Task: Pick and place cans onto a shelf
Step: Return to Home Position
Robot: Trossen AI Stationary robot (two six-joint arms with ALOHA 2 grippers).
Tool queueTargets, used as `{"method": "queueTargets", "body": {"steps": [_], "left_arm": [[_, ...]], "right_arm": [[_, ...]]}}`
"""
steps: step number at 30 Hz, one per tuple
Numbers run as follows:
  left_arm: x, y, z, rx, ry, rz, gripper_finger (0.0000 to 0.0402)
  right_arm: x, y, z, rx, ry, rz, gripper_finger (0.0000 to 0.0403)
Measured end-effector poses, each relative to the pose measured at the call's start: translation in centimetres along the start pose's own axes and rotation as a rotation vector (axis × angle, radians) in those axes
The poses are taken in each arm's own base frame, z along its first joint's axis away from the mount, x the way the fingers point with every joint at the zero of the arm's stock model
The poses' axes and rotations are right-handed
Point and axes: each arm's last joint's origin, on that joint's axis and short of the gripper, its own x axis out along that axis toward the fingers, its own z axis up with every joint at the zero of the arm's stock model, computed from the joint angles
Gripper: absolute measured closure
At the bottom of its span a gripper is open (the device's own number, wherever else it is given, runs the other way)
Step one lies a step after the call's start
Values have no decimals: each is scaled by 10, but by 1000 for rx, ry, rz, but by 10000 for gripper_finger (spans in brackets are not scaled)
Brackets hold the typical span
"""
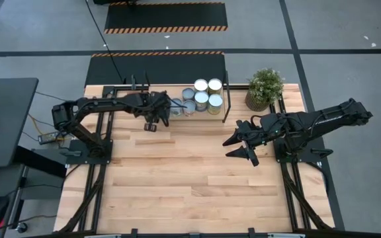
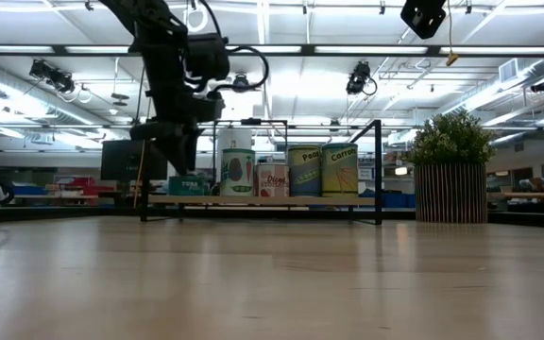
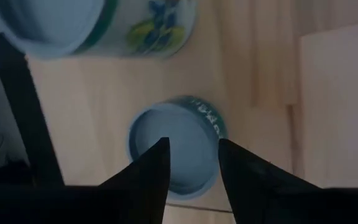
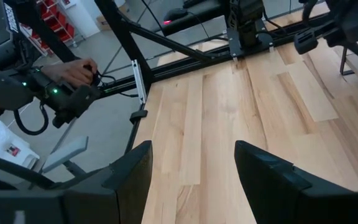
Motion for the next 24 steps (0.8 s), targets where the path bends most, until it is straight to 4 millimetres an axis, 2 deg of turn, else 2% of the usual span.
{"method": "queueTargets", "body": {"steps": [10,16,19,24], "left_arm": [[0,2,-2,3,53,67,260],[-3,-5,4,33,72,112,260],[-15,-11,9,41,3,97,260],[-46,-17,15,-35,-173,92,261]], "right_arm": [[0,0,0,0,0,0,168],[0,0,0,0,0,0,168],[0,0,0,-3,0,0,168],[0,0,-1,-28,11,-6,168]]}}
